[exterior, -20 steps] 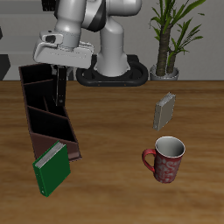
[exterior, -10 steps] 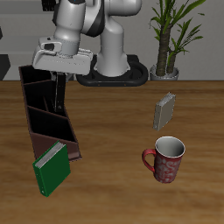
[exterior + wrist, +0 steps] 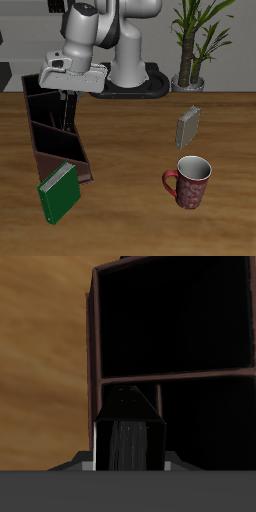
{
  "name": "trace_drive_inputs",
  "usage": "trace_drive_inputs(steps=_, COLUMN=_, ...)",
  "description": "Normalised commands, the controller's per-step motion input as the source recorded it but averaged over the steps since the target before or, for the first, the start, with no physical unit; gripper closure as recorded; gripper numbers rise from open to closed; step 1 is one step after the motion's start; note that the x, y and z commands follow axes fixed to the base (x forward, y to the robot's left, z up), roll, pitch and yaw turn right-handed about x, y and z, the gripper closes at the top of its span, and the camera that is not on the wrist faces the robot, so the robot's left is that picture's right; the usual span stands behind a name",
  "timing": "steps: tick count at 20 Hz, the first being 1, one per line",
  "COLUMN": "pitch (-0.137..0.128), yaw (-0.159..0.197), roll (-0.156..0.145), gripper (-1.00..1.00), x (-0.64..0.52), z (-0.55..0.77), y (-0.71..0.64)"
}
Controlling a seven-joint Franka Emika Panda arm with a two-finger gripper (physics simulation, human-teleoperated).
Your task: Place the black book into the right desk caddy's front compartment
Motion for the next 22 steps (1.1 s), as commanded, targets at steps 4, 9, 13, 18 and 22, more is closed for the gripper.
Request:
trace_drive_inputs(steps=4, pitch=0.038, yaw=-0.009, roll=-0.027, gripper=1.00, x=0.01, z=-0.23, y=-0.17)
trace_drive_inputs(steps=9, pitch=0.035, yaw=-0.001, roll=-0.010, gripper=1.00, x=0.00, z=-0.20, y=-0.08)
trace_drive_inputs(steps=13, pitch=0.022, yaw=-0.006, roll=-0.010, gripper=1.00, x=0.00, z=-0.11, y=-0.02)
trace_drive_inputs(steps=18, pitch=0.036, yaw=-0.001, roll=-0.008, gripper=1.00, x=0.05, z=-0.18, y=-0.02)
trace_drive_inputs(steps=22, pitch=0.024, yaw=-0.006, roll=-0.014, gripper=-1.00, x=0.05, z=-0.11, y=-0.02)
